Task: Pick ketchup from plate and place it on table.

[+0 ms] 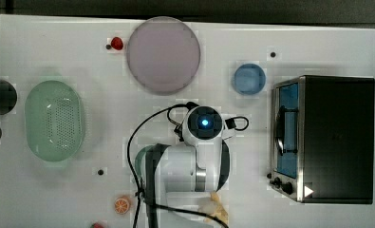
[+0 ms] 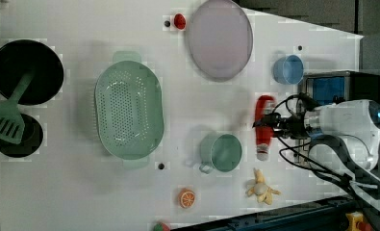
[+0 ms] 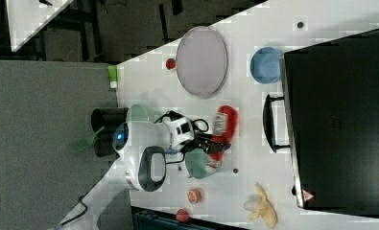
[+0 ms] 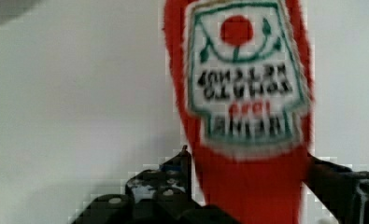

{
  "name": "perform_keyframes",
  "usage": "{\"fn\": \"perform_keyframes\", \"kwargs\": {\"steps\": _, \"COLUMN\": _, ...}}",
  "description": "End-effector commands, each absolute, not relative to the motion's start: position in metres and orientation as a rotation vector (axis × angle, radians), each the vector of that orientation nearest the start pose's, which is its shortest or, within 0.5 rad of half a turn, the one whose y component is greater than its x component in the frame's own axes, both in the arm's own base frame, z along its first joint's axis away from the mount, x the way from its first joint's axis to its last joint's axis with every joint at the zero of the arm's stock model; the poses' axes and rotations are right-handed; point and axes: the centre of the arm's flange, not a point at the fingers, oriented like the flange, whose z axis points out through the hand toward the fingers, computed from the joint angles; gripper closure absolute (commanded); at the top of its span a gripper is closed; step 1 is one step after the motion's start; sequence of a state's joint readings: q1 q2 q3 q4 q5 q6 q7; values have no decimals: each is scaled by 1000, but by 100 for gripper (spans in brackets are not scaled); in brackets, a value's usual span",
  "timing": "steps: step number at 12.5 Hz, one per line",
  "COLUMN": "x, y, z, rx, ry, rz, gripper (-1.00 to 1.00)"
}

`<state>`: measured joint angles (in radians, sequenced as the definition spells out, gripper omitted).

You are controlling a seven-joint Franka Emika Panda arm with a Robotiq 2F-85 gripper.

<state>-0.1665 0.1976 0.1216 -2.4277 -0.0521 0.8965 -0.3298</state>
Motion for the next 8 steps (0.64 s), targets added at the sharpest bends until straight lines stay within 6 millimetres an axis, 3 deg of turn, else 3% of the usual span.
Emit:
{"fn": "perform_keyframes", "kwargs": {"steps": 1, "x": 495, "y": -25, "z": 250, "rx": -3051, "ry": 833, "rz": 65, "gripper": -100}}
{"fn": "perform_keyframes", "kwargs": {"steps": 4, "x": 512, "y": -25, "z": 306, "rx": -3027, "ry": 970, "rz": 83, "gripper": -100}}
{"fn": "perform_keyframes", "kwargs": {"steps": 8, "x": 543, "y": -25, "z": 433, "rx": -2957, "ry": 1109, "rz": -105, "gripper": -100}}
